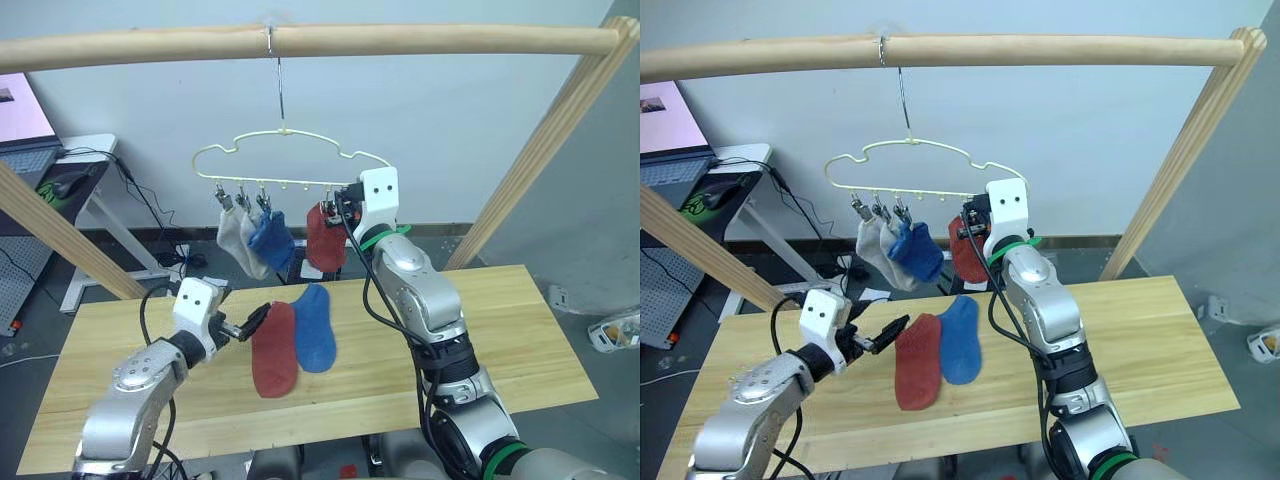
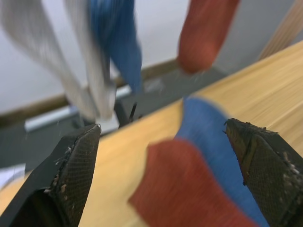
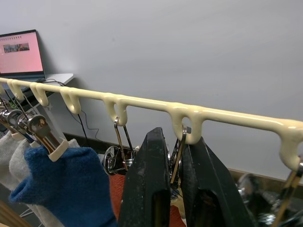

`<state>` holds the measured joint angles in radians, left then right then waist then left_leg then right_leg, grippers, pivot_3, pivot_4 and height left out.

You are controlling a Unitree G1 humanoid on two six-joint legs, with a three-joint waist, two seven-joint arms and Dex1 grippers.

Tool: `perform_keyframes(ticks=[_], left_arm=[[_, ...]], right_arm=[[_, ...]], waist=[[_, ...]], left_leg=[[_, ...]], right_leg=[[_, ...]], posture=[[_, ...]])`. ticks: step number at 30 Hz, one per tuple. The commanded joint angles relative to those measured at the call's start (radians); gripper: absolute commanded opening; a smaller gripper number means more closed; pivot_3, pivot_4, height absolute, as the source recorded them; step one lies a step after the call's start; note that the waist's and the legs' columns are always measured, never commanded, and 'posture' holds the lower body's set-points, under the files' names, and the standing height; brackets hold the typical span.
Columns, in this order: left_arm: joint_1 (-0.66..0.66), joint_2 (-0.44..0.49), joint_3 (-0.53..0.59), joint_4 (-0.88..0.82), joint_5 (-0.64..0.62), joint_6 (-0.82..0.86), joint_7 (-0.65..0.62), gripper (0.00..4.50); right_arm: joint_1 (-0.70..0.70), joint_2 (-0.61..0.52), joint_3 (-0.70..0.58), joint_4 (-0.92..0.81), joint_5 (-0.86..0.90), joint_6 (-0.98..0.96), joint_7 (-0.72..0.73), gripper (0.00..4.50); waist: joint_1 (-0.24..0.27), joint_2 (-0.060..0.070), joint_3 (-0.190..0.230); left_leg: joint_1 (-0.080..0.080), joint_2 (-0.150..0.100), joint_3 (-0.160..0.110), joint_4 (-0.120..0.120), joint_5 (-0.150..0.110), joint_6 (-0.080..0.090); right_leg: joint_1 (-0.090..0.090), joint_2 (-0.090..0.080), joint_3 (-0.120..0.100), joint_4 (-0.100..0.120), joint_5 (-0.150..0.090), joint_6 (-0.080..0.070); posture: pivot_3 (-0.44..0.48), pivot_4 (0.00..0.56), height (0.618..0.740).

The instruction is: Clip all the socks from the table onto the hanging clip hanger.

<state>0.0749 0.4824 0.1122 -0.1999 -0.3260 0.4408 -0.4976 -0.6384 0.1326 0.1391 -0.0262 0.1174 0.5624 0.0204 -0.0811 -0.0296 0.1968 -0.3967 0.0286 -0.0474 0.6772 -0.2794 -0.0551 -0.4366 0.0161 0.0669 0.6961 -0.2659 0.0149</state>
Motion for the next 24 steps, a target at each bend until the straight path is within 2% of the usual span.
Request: perform_keyframes(ticks=[1,10,11,16,24], left_arm=[[-0.044,-0.024,-0.041,0.116,0.042,-0.047,-0.01,4.5],[-0.158,-0.063,-0.089,0.382,0.124,-0.104,-0.016,4.5],[-0.161,-0.066,-0.098,0.393,0.13,-0.101,-0.023,4.11],[-0.158,-0.081,-0.121,0.421,0.148,-0.085,-0.028,2.75],[-0.155,-0.076,-0.154,0.434,0.195,-0.09,-0.036,0.94]], right_arm=[[-0.019,0.018,0.006,-0.073,0.003,0.005,0.001,0.0],[-0.007,0.016,0.008,-0.099,0.0,0.035,0.003,0.0],[-0.007,0.016,0.008,-0.1,-0.001,0.037,0.003,0.0],[-0.007,0.02,0.007,-0.104,-0.001,0.043,0.001,0.0],[-0.006,0.026,0.009,-0.106,0.001,0.046,0.001,0.0]], waist=[[-0.002,0.0,0.0],[-0.006,0.0,0.0],[-0.007,0.0,0.0],[-0.007,0.0,0.001],[-0.007,0.001,0.001]], left_leg=[[0.0,0.0,0.0,0.0,0.0,0.0],[0.0,0.001,-0.001,-0.001,0.0,0.0],[-0.001,0.001,-0.001,-0.001,0.0,0.0],[-0.001,0.001,-0.002,-0.001,0.0,0.0],[0.0,0.001,-0.002,-0.001,0.0,0.0]], right_leg=[[0.0,0.0,-0.001,0.0,0.0,0.0],[-0.001,0.0,-0.001,0.0,0.0,0.0],[-0.001,0.0,-0.001,0.0,0.0,0.0],[-0.001,-0.002,-0.001,0.0,0.0,0.0],[0.0,-0.002,-0.001,0.0,0.0,0.0]], posture=[[-0.056,0.202,0.74],[-0.073,0.208,0.74],[-0.076,0.211,0.74],[-0.08,0.212,0.74],[-0.08,0.212,0.74]])
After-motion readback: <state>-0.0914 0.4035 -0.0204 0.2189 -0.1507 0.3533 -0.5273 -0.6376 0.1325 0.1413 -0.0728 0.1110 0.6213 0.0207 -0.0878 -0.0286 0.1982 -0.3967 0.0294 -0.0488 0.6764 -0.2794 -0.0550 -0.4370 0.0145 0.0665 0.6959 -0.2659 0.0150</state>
